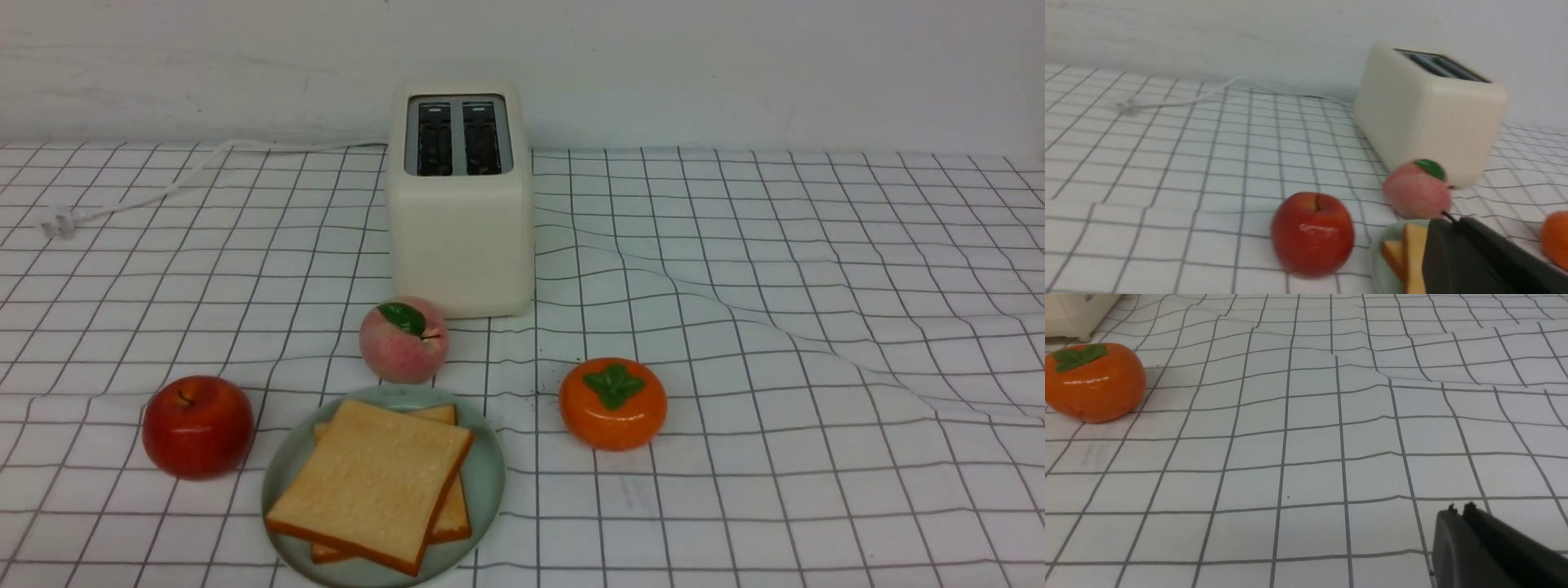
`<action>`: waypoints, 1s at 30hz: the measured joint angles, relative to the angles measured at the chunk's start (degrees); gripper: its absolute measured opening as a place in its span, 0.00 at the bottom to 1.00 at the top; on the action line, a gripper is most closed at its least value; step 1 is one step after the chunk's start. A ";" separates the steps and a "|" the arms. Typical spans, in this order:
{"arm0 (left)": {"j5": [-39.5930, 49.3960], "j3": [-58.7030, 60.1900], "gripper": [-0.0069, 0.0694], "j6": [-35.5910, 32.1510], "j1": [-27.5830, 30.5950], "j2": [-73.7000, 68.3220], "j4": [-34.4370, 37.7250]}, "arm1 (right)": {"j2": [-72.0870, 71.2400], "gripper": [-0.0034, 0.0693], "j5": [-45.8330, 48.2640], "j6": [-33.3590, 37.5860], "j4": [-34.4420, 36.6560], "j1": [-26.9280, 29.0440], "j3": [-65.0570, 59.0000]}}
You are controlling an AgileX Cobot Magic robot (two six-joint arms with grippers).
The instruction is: Take toasted bread from bread machine on white checkered table place on plate.
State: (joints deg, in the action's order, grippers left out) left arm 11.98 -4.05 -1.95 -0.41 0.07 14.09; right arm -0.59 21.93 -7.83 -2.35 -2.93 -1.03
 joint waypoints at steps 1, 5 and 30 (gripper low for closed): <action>0.98 1.09 0.07 3.75 0.79 0.43 -3.88 | 0.00 0.08 0.00 0.00 0.06 0.00 0.00; 3.55 5.27 0.07 12.48 1.02 0.53 -8.74 | 0.00 0.09 0.06 0.00 0.06 0.00 0.00; 10.16 5.74 0.07 16.47 1.02 0.53 -9.24 | 0.00 0.15 0.06 0.00 0.06 0.00 0.00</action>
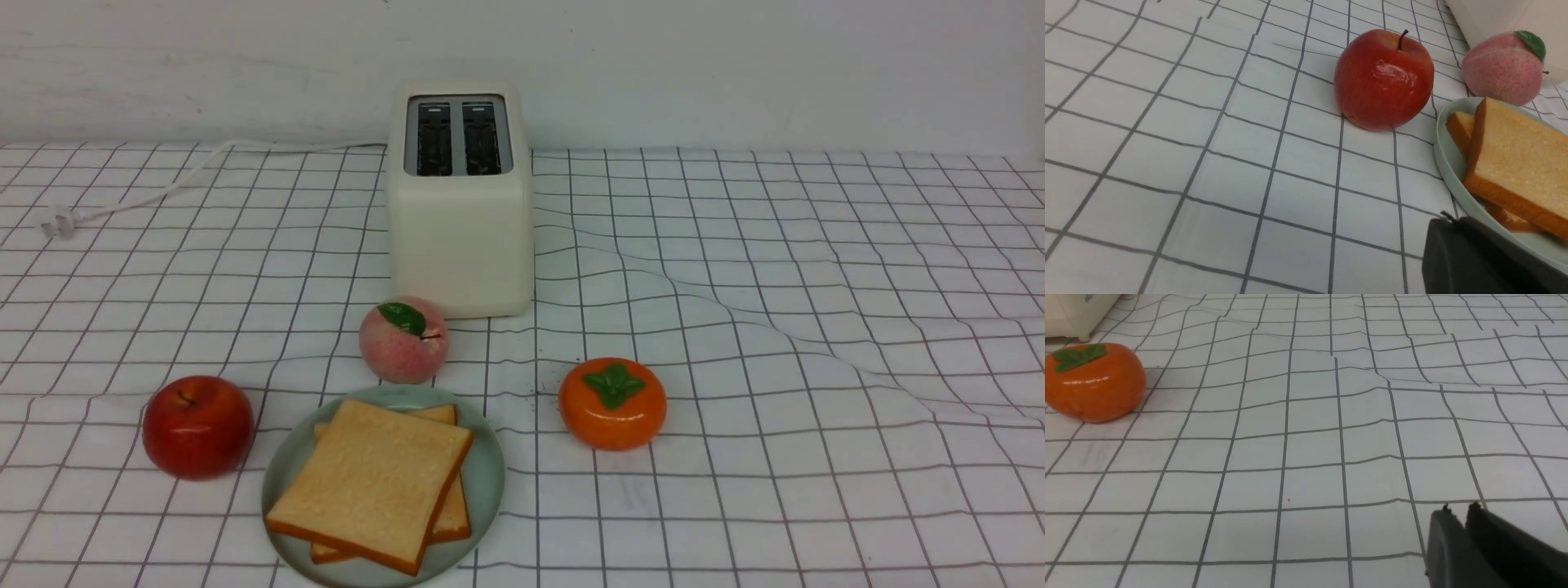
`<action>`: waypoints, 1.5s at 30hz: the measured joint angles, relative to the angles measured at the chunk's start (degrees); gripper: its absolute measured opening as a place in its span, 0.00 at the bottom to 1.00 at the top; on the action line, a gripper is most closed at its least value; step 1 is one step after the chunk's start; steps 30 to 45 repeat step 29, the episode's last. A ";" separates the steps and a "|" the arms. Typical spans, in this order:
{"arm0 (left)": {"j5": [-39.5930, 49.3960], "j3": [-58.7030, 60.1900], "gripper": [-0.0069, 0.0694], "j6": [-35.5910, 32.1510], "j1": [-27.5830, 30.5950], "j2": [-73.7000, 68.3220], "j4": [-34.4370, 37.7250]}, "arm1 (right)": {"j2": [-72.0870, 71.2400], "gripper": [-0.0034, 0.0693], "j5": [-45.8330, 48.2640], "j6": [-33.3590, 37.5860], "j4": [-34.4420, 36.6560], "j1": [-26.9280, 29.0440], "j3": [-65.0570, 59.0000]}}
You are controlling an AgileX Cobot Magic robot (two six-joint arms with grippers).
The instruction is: Take toasted bread from bread machine on white checkered table place on plate.
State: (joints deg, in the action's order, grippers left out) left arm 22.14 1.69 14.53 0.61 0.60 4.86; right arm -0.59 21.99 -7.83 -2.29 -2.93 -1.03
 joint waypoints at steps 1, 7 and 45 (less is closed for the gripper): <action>0.00 0.00 0.07 0.00 0.00 0.00 0.00 | 0.00 0.15 0.00 0.00 0.00 0.00 0.00; 0.00 0.00 0.07 0.00 0.00 0.00 0.00 | 0.00 0.16 0.00 0.00 0.00 0.00 0.00; 0.00 0.00 0.07 0.00 0.00 0.00 0.00 | 0.00 0.20 0.00 0.00 0.05 0.00 0.04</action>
